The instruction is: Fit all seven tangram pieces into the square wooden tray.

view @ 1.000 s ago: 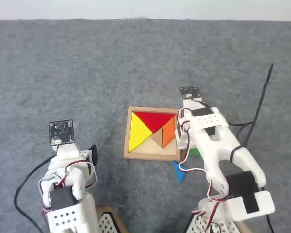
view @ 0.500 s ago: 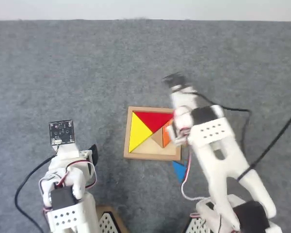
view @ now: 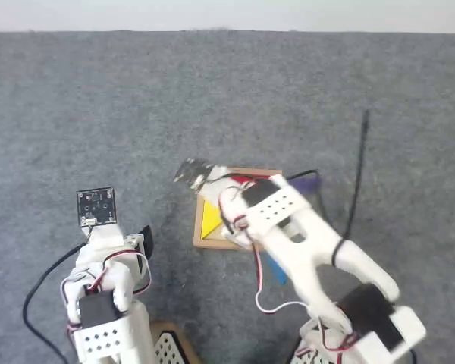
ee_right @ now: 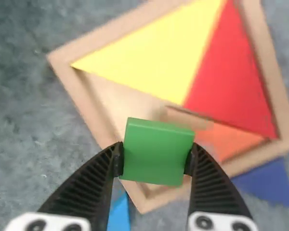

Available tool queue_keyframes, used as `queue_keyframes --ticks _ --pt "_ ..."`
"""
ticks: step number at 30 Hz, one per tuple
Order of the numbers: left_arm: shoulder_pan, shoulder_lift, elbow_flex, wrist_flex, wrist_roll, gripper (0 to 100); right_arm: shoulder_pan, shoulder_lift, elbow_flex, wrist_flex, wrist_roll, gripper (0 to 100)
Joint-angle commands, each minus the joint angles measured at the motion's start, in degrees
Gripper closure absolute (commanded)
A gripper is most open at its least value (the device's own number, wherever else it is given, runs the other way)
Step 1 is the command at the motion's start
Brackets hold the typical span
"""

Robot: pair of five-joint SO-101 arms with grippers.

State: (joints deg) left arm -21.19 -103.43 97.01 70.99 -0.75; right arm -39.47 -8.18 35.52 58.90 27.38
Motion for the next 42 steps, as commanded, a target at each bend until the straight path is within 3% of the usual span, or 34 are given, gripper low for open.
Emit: queue_keyframes --ticks 1,19,27,35,42 --pt "-0.3 -1.1 -0.6 0.3 -0.3 77 -4.3 1.3 -4.7 -1.9 1.1 87.6" --pt "-0.3 -1.1 -0.6 0.3 -0.3 77 -3.9 9.6 -10.2 -0.8 0.1 86.7" --pt "-0.3 -1.1 -0.6 0.3 -0.3 77 -3.9 9.7 -10.2 -0.6 -6.1 71.0" --pt "-0.3 -1.1 -0.6 0.3 -0.3 77 -4.2 9.2 -10.1 -0.6 -6.3 68.2" --pt "-0.3 -1.1 -0.6 0.3 -0.3 77 -10.9 9.7 -9.8 3.4 -6.4 68.4"
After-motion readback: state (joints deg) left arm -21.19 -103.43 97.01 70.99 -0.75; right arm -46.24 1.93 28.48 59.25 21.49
